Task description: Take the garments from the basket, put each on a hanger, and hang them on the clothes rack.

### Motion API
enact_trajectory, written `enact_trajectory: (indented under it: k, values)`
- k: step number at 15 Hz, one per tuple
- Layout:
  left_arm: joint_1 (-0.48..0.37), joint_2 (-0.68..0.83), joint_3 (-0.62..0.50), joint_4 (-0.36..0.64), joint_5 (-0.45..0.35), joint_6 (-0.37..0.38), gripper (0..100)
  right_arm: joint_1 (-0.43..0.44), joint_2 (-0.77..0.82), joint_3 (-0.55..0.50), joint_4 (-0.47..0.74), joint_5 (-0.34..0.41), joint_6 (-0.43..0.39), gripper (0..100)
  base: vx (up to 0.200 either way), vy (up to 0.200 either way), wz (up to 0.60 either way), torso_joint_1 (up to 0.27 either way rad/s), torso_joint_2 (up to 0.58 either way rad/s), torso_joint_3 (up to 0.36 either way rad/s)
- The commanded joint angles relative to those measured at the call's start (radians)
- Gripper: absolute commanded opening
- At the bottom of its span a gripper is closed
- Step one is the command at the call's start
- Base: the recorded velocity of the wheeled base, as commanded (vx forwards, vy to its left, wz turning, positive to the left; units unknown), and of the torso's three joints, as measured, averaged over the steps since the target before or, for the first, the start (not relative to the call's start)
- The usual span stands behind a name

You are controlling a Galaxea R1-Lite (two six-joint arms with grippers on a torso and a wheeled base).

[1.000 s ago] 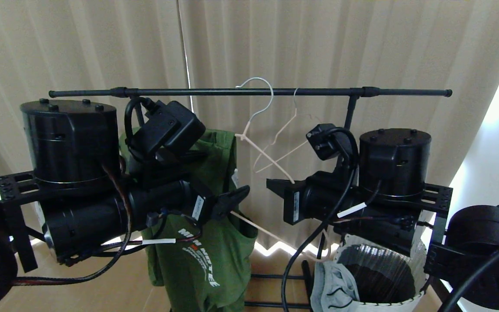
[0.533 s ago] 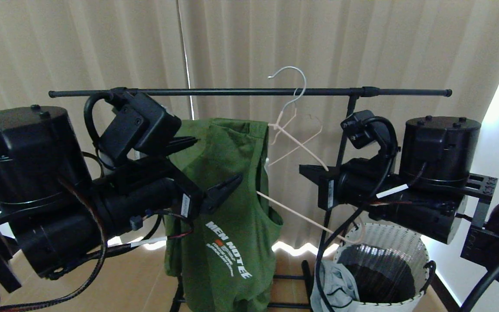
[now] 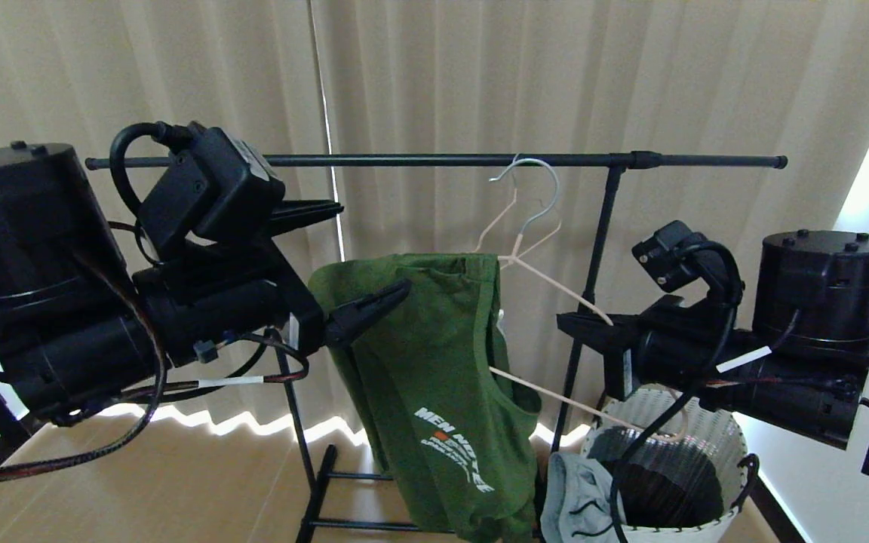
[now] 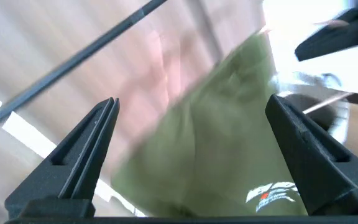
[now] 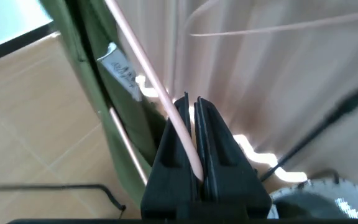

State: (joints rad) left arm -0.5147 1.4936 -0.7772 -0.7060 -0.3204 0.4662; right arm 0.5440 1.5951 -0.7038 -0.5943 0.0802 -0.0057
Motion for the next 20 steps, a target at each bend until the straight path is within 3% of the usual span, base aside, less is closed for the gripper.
enact_trajectory:
  k: [1,7,9,11,19,20]
  values:
    - [0.070,0.042,-0.037,0.011,-0.104,0.049,100,-0.010,-0.014,0.000,0.001,0.015,-0.014,0,0.000,0.000,0.00,0.000,0.00,0.000]
    - [0.035,0.112,-0.019,0.017,-0.115,0.216,100,-0.016,0.016,-0.029,-0.001,0.087,-0.111,0,0.000,0.000,0.00,0.000,0.00,0.000]
    - [0.027,0.135,-0.027,0.017,-0.114,0.226,100,-0.016,0.016,-0.029,0.001,0.098,-0.122,0,0.000,0.000,0.00,0.000,0.00,0.000]
    - [0.027,0.158,-0.040,0.016,-0.111,0.226,100,-0.016,0.009,-0.025,-0.001,0.115,-0.183,0,0.000,0.000,0.00,0.000,0.00,0.000]
    - [0.027,0.169,-0.027,0.016,-0.108,0.226,100,0.001,-0.011,-0.031,-0.002,0.127,-0.191,0,0.000,0.000,0.00,0.000,0.00,0.000]
    - [0.027,0.169,-0.027,0.016,-0.108,0.226,0,0.001,-0.011,-0.031,-0.002,0.127,-0.191,0,0.000,0.000,0.00,0.000,0.00,0.000]
